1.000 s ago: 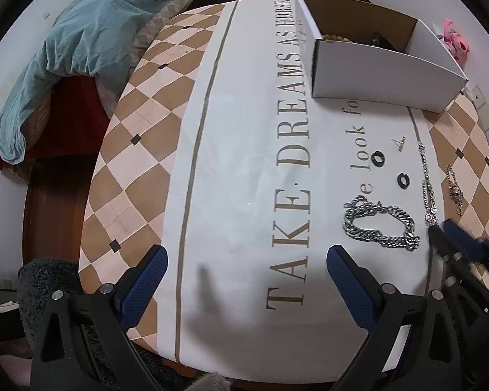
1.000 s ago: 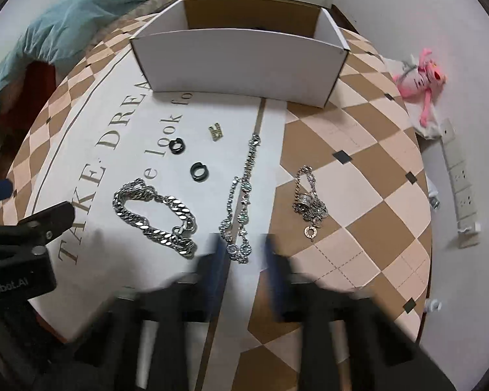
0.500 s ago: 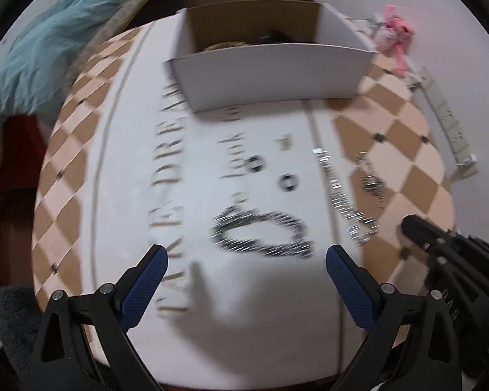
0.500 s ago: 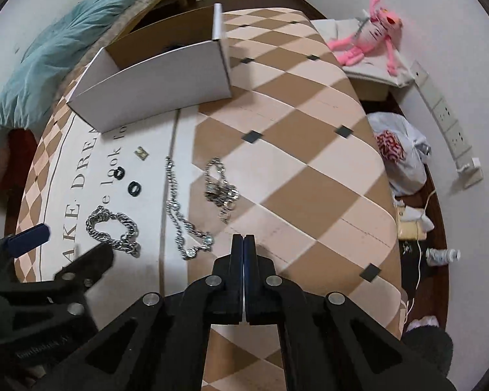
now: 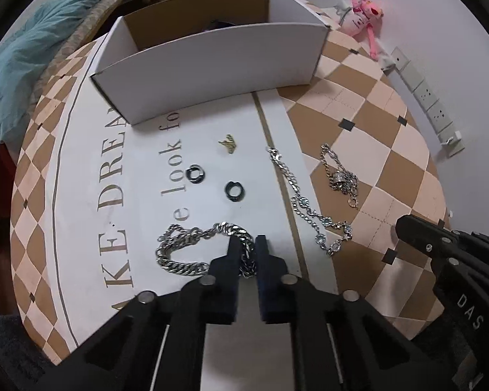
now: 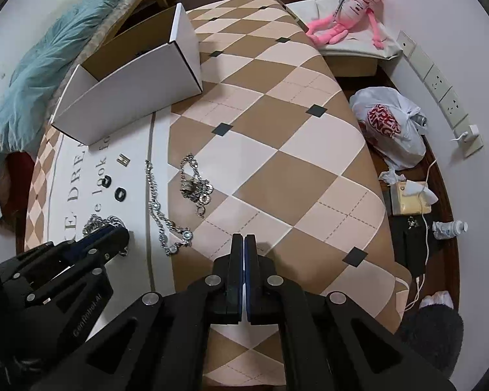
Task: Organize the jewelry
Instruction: 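Grasp the silver necklace with the right tool while the left tool grasps the silver chain bracelet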
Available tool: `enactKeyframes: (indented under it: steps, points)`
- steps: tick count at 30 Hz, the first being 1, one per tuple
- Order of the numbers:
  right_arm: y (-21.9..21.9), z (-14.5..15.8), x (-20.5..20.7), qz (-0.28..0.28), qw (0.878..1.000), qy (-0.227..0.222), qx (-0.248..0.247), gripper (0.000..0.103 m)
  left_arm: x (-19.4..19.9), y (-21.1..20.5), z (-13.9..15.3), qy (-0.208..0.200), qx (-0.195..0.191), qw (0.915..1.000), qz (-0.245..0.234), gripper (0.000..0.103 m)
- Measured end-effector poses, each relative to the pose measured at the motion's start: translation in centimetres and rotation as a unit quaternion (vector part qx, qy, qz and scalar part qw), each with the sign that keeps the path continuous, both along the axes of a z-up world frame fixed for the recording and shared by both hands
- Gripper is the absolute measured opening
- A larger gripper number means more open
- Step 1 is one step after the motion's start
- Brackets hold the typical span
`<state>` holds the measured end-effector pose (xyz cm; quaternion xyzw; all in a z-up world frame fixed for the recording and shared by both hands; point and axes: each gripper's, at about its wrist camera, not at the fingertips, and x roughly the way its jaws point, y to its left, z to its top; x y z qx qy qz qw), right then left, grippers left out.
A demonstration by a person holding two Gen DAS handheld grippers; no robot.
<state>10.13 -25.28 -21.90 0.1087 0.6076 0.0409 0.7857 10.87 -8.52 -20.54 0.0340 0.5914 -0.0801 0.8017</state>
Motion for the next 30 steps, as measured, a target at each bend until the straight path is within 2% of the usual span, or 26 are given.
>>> enactKeyframes:
  steps: [1,2,3,4,5,10,14,15,16,17,18,26,28,29,30]
  points:
    - [0.1,0.2,0.0,0.001,1.000,-0.003,0.004,0.010,0.0,0.4,0.2,-0.002,-0.005,1.0000,0.002,0.003]
    - [0.2,0.3,0.0,0.004,1.000,-0.005,0.008,0.024,-0.1,1.0,0.4,-0.004,-0.008,0.9999,0.007,0.003]
    - [0.5,0.4,0.0,0.008,1.000,-0.008,0.014,0.034,-0.2,1.7,0.7,-0.006,-0.012,0.9998,0.013,0.003]
    - [0.8,0.5,0.0,0.013,1.000,-0.010,0.021,0.052,-0.3,2.3,1.0,-0.007,-0.014,0.9997,0.017,0.003]
    - [1.1,0.6,0.0,0.017,0.999,-0.013,0.027,0.056,-0.5,3.1,1.3,-0.010,-0.017,0.9995,0.023,0.003]
    - [3.5,0.5,0.1,0.043,0.999,-0.016,0.026,0.056,-1.3,6.5,2.4,-0.016,-0.023,0.9985,0.048,0.003]
    - [5.8,-0.7,0.2,0.067,0.998,-0.011,-0.011,0.056,-1.8,8.1,2.3,-0.012,-0.028,0.9974,0.065,0.003]
    - [6.8,-0.6,0.0,0.083,0.995,-0.028,-0.039,0.054,-1.8,8.4,2.1,-0.009,-0.032,0.9970,0.070,0.003]
    - [7.3,-0.7,-0.2,0.089,0.994,-0.030,-0.055,0.047,-1.9,8.6,2.1,-0.008,-0.035,0.9967,0.072,0.003]
    - [7.8,-0.7,-0.3,0.094,0.992,-0.038,-0.071,0.026,-2.1,8.8,2.2,-0.007,-0.039,0.9964,0.075,0.003]
    - [8.2,-0.6,-0.3,0.099,0.990,-0.046,-0.086,0.010,-2.2,8.9,2.3,-0.008,-0.041,0.9962,0.076,0.003]
    - [5.8,0.5,-0.6,0.054,0.997,-0.039,-0.029,0.011,-2.0,8.8,3.5,-0.007,-0.059,0.9941,0.091,0.006]
    - [5.0,1.5,-0.9,0.042,0.998,-0.046,-0.016,0.011,-1.9,8.6,3.7,-0.009,-0.060,0.9940,0.091,0.011]
    - [4.6,2.1,-1.1,0.038,0.998,-0.051,-0.010,0.011,-1.8,8.4,3.7,-0.010,-0.064,0.9939,0.089,0.022]
    - [4.3,2.6,-1.1,0.036,0.998,-0.054,-0.005,0.011,-1.8,8.2,3.8,-0.013,-0.067,0.9939,0.086,0.042]
